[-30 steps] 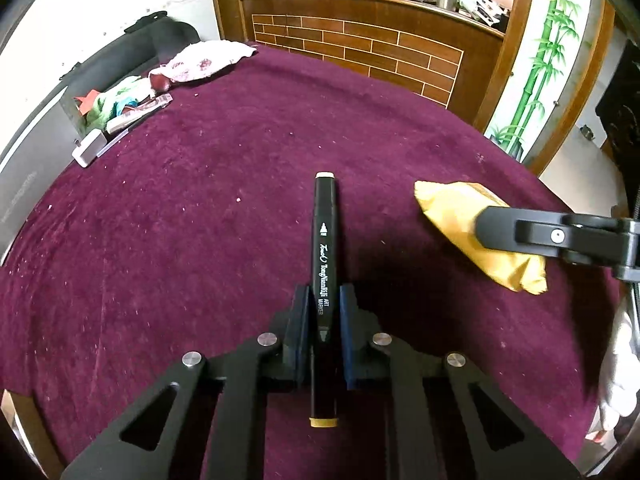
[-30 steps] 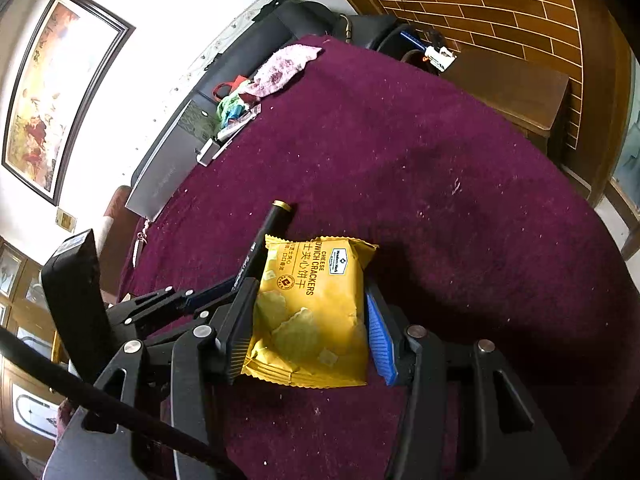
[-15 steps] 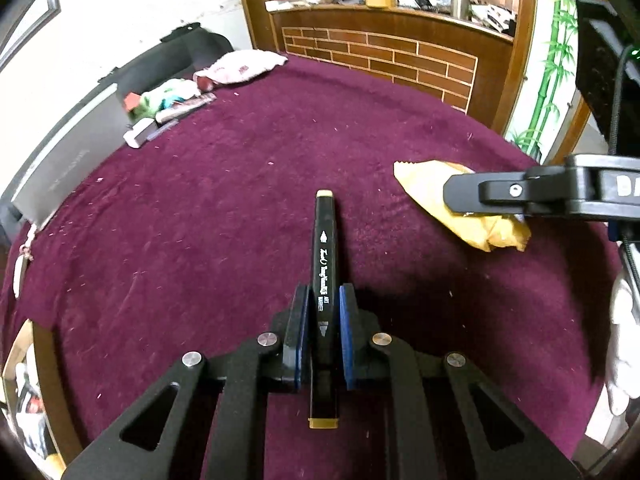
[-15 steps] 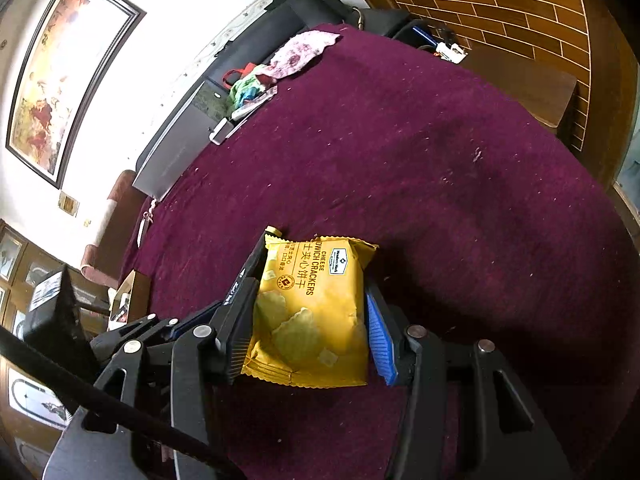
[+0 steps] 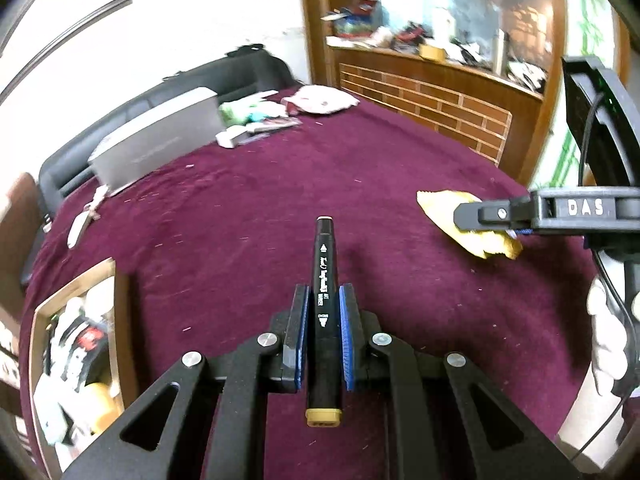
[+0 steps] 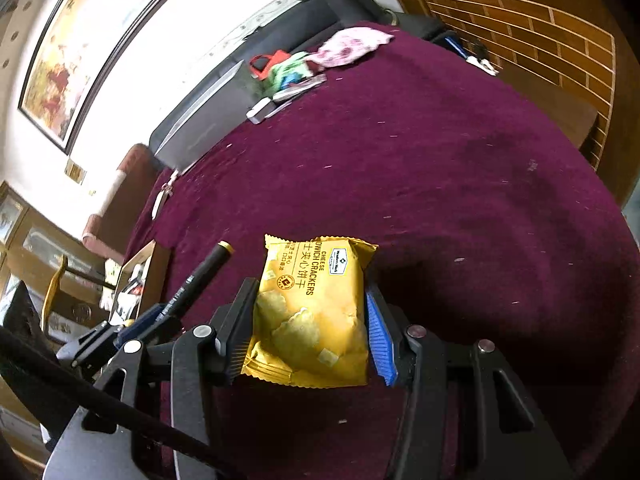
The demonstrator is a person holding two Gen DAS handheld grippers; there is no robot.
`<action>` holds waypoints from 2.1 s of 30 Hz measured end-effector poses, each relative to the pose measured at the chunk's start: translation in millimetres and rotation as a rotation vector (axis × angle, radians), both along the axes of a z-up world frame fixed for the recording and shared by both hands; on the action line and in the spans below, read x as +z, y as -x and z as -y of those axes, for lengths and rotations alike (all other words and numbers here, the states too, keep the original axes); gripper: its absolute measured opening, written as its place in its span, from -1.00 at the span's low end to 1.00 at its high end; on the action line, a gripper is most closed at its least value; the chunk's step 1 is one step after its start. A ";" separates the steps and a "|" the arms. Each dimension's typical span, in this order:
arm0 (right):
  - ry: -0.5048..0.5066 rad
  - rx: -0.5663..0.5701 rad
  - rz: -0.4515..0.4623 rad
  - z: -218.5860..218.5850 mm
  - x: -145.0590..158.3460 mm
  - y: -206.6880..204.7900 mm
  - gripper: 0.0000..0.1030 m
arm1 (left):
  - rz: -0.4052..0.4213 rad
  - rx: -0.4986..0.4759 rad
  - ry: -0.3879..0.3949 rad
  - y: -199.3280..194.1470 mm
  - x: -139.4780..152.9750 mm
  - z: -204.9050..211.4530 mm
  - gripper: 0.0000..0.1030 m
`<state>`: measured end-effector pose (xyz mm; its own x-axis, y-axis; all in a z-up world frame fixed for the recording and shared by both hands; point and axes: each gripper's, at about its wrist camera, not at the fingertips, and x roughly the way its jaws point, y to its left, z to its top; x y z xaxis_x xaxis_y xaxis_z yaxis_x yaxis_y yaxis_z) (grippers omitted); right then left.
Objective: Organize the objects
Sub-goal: 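Carry the marker and cracker packet over the cardboard box, then lower the marker and cracker packet into the box and open both grippers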
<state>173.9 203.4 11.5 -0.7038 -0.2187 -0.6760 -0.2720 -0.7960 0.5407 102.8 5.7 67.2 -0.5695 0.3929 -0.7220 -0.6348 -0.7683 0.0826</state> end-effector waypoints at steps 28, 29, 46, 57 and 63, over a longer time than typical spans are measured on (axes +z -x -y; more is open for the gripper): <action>-0.154 0.494 -0.006 258.4 42.1 103.0 -0.04 | -0.020 0.420 -0.128 15.4 -10.0 235.3 -0.77; -0.156 0.505 0.004 265.5 39.1 106.9 -0.04 | -0.015 0.425 -0.129 16.6 -12.0 238.8 -0.77; -0.229 0.584 0.095 329.1 9.4 149.4 -0.04 | 0.058 0.466 -0.178 29.2 -41.8 278.3 -0.77; -0.258 0.680 0.097 359.5 4.4 129.9 -0.04 | 0.062 0.485 -0.199 34.8 -42.4 290.3 -0.77; -0.297 0.699 0.079 372.5 8.1 131.3 -0.06 | 0.063 0.491 -0.206 52.7 -33.6 297.8 -0.77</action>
<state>42.5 -169.1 19.6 -0.4154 -0.3961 -0.8189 0.3193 -0.9064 0.2765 50.1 -292.1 33.6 -0.6803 0.2282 -0.6965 -0.1951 -0.9724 -0.1281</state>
